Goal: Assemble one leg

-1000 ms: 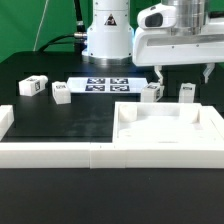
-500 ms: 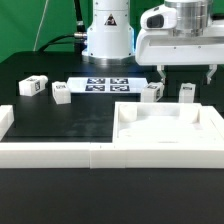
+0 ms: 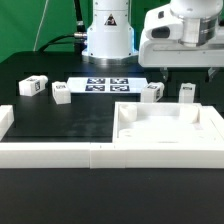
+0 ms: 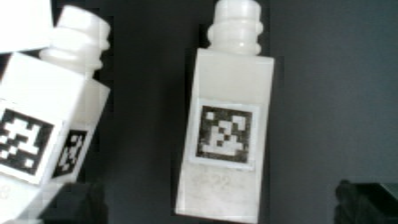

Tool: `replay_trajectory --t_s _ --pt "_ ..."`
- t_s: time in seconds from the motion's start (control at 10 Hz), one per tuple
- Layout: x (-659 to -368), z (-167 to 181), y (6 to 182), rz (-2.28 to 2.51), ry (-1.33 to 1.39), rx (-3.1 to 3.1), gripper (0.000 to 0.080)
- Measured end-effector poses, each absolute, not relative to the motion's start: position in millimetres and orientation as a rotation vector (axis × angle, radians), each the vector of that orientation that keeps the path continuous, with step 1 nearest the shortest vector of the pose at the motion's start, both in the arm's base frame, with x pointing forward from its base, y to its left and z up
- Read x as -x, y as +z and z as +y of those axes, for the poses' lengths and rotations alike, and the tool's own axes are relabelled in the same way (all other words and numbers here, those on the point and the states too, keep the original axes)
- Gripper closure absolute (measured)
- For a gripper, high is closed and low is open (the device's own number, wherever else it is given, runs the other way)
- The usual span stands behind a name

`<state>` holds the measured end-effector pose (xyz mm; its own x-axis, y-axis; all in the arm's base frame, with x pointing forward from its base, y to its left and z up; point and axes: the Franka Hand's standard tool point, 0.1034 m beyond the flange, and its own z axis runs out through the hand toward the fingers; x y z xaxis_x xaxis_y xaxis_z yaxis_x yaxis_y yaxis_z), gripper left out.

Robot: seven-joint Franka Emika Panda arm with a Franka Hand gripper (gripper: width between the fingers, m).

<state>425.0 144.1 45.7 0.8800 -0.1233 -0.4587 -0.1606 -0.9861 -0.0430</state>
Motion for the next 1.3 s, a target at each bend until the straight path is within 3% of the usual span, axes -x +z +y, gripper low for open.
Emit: replay_trajectory --t_s 0.5,1.3 --pt "-419.0 142.7 37.7 0.2 1.295 2.779 0.015" --pt "-406.8 154.1 10.4 0.185 1.297 2.792 0.015"
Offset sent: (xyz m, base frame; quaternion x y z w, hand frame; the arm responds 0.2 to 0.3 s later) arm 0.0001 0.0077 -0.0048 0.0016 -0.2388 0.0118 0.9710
